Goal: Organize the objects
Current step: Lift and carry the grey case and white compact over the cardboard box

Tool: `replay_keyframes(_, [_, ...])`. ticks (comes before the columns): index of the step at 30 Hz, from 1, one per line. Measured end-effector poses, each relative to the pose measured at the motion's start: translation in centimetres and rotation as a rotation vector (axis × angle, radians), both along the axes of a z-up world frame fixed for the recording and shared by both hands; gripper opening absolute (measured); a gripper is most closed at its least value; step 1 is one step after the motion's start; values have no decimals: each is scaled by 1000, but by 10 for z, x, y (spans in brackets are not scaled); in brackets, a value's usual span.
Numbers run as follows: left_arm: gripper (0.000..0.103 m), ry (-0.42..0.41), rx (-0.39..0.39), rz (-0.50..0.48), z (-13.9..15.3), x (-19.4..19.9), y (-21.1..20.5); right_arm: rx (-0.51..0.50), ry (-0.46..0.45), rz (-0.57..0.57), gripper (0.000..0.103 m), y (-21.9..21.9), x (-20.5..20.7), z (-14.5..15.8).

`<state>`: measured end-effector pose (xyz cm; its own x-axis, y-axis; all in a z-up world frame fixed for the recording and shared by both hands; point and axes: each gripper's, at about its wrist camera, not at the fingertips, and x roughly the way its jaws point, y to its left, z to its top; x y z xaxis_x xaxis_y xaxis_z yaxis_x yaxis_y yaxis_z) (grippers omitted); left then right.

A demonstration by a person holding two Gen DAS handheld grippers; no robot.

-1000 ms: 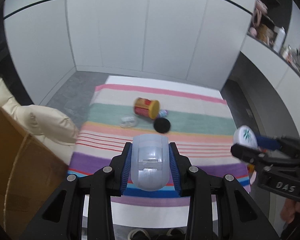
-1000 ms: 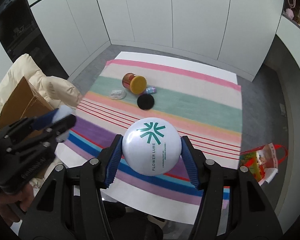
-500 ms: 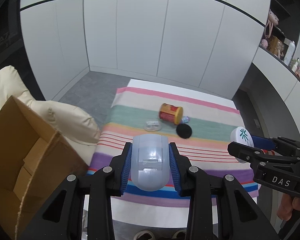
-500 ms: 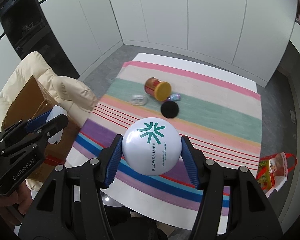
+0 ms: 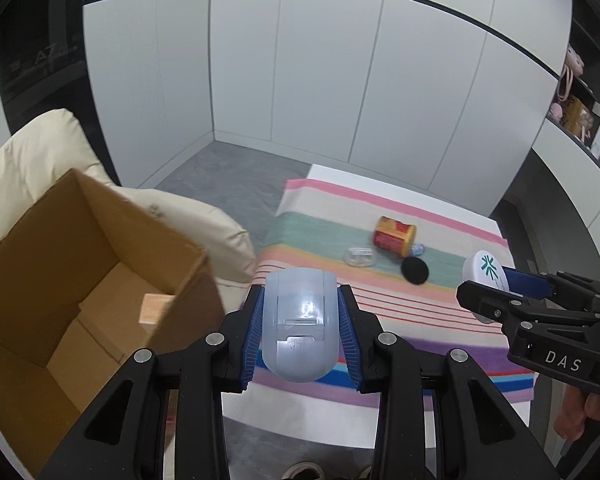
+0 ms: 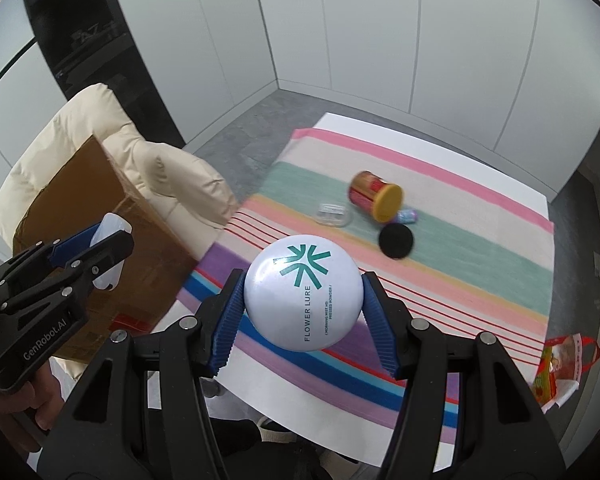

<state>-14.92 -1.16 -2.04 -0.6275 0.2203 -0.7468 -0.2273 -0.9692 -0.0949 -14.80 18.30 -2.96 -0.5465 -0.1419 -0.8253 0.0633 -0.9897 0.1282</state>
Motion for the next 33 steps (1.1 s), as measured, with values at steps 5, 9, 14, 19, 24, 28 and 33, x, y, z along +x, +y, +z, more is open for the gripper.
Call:
replay_keyframes(5, [36, 9, -1, 46, 4, 1, -28, 7, 8, 48, 60, -29, -5, 2])
replay_keyframes(9, [36, 10, 1, 86, 5, 2, -50, 11, 16, 88, 60, -53, -8, 3])
replay_keyframes(14, [36, 10, 0, 132, 5, 7, -78, 15, 29, 144, 60, -86, -10, 5])
replay_keyframes(19, [36, 7, -10, 190, 3, 12, -108, 16, 43, 200, 60, -118, -13, 7])
replay_keyframes(24, [36, -5, -23, 250, -1, 18, -142, 14, 54, 255, 60, -154, -14, 9])
replay_keyframes(28, [37, -13, -42, 280, -3, 23, -166, 16, 71, 307, 60, -185, -12, 11])
replay_keyframes(33, [67, 12, -69, 309, -1, 32, -188, 19, 73, 355, 60, -216, -11, 10])
